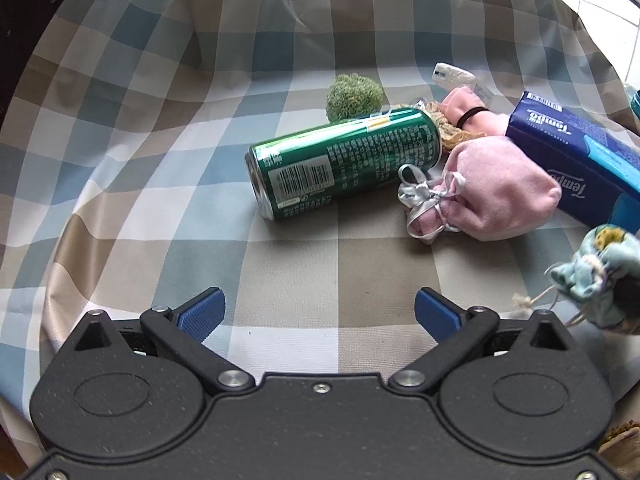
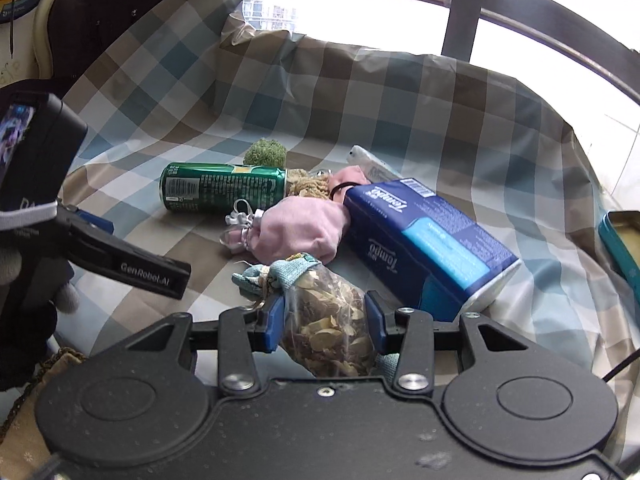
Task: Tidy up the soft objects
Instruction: 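Grasp the green knitted scrubber with the left gripper and lift it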
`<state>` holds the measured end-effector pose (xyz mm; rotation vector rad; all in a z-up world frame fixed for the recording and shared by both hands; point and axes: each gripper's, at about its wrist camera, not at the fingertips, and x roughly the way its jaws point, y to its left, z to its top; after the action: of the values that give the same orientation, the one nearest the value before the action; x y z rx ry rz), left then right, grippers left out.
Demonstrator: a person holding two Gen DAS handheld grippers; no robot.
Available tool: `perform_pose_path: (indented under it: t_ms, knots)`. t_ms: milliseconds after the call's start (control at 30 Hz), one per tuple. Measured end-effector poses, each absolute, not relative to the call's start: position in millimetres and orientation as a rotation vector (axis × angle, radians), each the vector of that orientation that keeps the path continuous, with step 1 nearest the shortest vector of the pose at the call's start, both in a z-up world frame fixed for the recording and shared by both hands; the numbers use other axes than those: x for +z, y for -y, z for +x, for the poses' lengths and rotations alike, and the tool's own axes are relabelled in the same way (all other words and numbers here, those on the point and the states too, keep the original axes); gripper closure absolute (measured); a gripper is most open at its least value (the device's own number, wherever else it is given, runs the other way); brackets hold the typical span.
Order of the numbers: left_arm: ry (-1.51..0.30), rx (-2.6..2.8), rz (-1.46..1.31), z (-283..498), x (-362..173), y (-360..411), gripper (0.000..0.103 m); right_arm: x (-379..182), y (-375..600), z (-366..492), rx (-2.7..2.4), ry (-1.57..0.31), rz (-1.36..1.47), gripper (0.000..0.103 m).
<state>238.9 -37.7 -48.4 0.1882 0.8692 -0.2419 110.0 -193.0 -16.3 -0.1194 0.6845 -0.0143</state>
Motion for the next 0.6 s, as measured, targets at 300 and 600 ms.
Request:
perform_pose_path:
  t_ms: [300,600]
  knots:
    - [-0.858,-0.306,0.136,291,7,55,0.005,-34,203,114,-0.037,-0.71,-0.005,0.062]
    - [-0.984,-0.296,0.091,388,-9,89,0.005,-42,201,117,-0.051,-0.675,-0.009,0.06]
